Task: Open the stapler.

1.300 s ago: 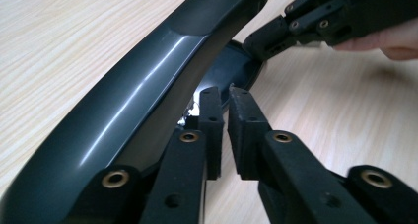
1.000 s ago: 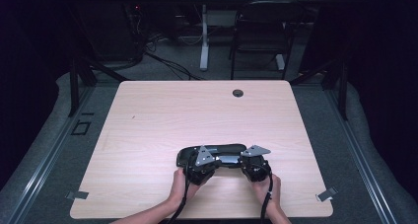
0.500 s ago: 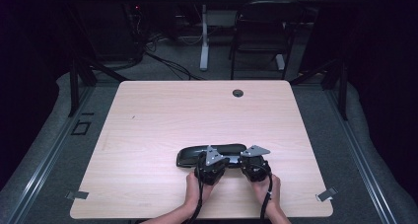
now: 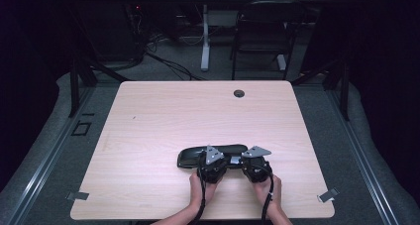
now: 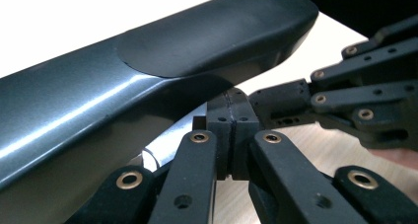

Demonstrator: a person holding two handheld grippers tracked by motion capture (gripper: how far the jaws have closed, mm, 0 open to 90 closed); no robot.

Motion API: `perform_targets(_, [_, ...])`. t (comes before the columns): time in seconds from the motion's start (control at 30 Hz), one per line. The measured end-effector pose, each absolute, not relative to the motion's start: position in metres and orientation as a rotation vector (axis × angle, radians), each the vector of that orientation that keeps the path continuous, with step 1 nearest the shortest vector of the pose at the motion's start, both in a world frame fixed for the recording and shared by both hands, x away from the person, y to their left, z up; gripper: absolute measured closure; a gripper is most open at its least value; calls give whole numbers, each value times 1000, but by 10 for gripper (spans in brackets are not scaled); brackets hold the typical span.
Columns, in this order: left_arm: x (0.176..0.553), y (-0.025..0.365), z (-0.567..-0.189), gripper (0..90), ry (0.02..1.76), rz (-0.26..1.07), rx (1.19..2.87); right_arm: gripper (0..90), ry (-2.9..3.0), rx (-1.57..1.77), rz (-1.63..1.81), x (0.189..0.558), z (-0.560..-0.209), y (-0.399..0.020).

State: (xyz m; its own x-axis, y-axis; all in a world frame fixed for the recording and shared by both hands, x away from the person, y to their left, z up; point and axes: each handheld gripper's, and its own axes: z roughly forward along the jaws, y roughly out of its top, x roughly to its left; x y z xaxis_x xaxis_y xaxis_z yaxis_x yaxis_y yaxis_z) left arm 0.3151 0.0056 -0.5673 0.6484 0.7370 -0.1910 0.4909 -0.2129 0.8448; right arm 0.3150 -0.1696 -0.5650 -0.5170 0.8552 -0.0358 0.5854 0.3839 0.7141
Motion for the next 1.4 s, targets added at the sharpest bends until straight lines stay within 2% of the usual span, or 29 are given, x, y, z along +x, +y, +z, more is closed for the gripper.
perform_targets(0.63, [309, -7, -575, 900, 1006, 403, 1775, 900, 2249, 1232, 911, 314, -566, -170])
perform_targets(1.4, [312, -13, -579, 900, 1010, 369, 1735, 900, 2248, 1239, 928, 314, -566, -172])
